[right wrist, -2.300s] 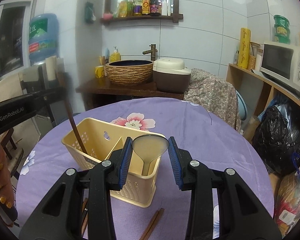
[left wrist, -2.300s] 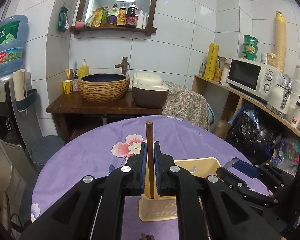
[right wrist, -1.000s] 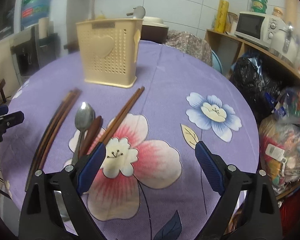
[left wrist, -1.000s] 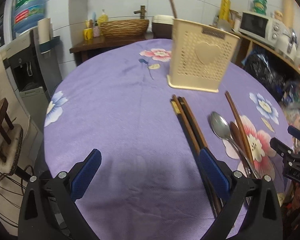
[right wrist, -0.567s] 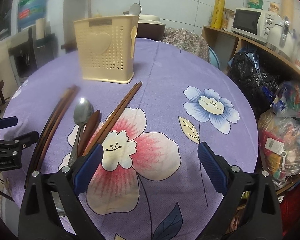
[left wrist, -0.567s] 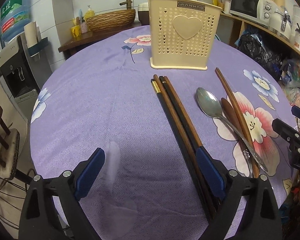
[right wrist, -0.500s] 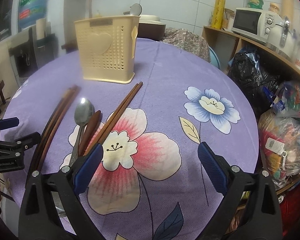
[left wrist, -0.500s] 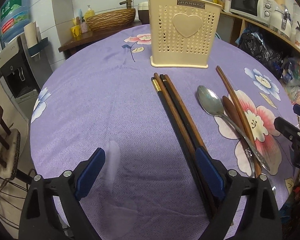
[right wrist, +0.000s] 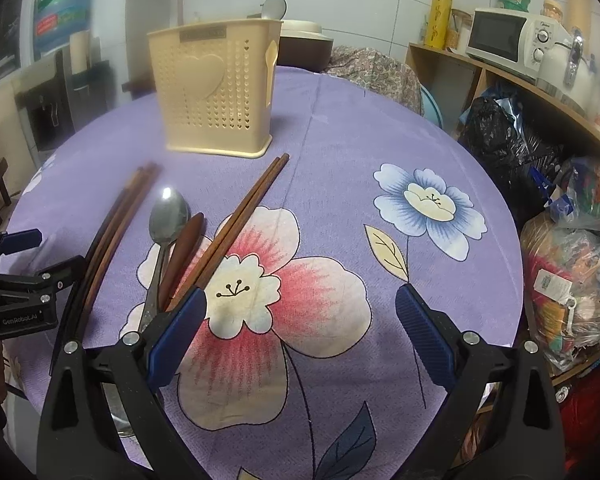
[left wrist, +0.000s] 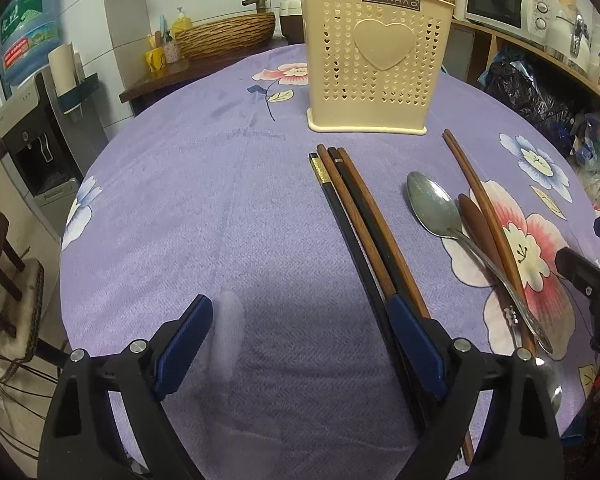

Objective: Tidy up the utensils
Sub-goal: 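Move the right tool toward the steel spoon while the left tool approaches the black chopstick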

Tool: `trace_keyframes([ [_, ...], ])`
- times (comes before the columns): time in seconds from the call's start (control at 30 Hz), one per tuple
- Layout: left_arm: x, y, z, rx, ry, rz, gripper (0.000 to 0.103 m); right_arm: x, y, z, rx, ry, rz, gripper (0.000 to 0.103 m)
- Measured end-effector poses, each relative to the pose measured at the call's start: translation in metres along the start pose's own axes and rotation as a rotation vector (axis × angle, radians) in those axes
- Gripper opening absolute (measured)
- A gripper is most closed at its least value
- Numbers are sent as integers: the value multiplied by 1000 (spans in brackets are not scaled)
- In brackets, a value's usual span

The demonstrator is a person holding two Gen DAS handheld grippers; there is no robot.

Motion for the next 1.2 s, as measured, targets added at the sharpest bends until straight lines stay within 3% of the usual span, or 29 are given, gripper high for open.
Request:
trace_keyframes([
  [0.4, 0, 42, 1, -18, 11, -108, 88, 0, 17, 23, -29, 84, -25, 94],
  [0.83, 2, 34, 2, -16, 14, -67, 88, 0, 26, 34, -84, 147, -17, 95],
  [0.87, 2, 34, 2, -16, 16, -67, 88, 1, 23, 34, -73, 151, -26, 95],
  [0.93, 3, 35, 2, -16, 16, -72, 88, 4, 7, 36, 40, 172, -73, 95],
  [1.07, 2, 37, 1, -16, 13, -81, 88, -4, -3, 24, 8, 108, 6, 95],
  [1.2, 3, 37, 1, -13, 15, -81, 88, -22, 28, 17, -80, 47, -60, 95],
])
Point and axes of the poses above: each gripper's, at about its wrist camera, not at the fingertips, and z roughly the way its jaws point, y to its left, x to its underside, the point moved 10 cm from there along z, roughly the way its jaws point, and after that the axes turned 6 degrees about -z, right-handed, at the moved point
